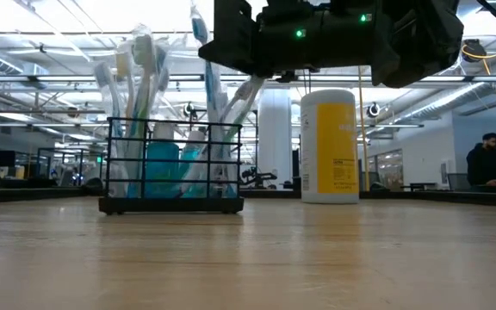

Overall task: Pick & Place toothbrushing station
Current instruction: Put the blue toothbrush into the black wire organizer, then return to Home Position

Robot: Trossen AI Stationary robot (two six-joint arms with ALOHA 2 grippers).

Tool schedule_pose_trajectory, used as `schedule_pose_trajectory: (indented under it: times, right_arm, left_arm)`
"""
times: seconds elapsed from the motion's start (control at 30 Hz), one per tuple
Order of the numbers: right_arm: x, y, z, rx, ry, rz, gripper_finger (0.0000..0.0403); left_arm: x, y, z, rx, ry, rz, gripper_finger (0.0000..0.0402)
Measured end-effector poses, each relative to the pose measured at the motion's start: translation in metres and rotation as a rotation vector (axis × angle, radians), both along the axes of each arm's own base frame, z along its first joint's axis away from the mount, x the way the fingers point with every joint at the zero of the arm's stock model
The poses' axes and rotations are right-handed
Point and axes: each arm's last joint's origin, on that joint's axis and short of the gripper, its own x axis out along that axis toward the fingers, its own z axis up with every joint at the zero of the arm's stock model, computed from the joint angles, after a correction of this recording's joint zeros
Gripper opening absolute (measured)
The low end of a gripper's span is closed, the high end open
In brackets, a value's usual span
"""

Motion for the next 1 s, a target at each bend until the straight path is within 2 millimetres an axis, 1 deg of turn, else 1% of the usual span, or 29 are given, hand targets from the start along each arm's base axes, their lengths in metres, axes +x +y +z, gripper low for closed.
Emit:
schedule_pose_trajectory:
  times: [0.13,0.27,0.47,0.6,0.77,0.87,0.93,1.0]
  right_arm:
    - [0.0,0.0,-0.003,-0.043,0.047,-0.008,0.0049]
    - [0.0,0.0,-0.003,-0.044,0.047,-0.009,0.0082]
    - [-0.003,0.01,0.001,-0.061,0.047,0.002,0.0135]
    - [-0.011,0.02,0.022,-0.083,0.032,-0.027,0.0154]
    - [-0.023,0.027,0.048,-0.113,0.084,-0.016,0.0161]
    - [-0.03,0.021,0.07,-0.126,0.059,-0.022,0.0164]
    - [-0.031,0.013,0.088,-0.116,0.02,-0.037,0.0164]
    - [-0.029,0.002,0.103,-0.14,0.029,-0.02,0.0161]
  left_arm:
    - [0.0,0.0,0.0,-0.001,-0.001,0.001,0.0157]
    - [0.0,0.0,0.0,-0.005,-0.003,0.004,0.0157]
    - [0.0,0.0,0.0,-0.006,-0.003,0.003,0.0157]
    - [0.0,0.0,0.0,-0.006,-0.003,0.003,0.0157]
    - [0.0,0.0,0.0,-0.007,-0.003,0.002,0.0157]
    - [0.0,0.0,0.0,-0.007,-0.003,0.002,0.0157]
    - [0.0,0.0,0.0,-0.007,-0.003,0.002,0.0157]
    - [0.0,0.0,0.0,-0.007,-0.004,0.002,0.0157]
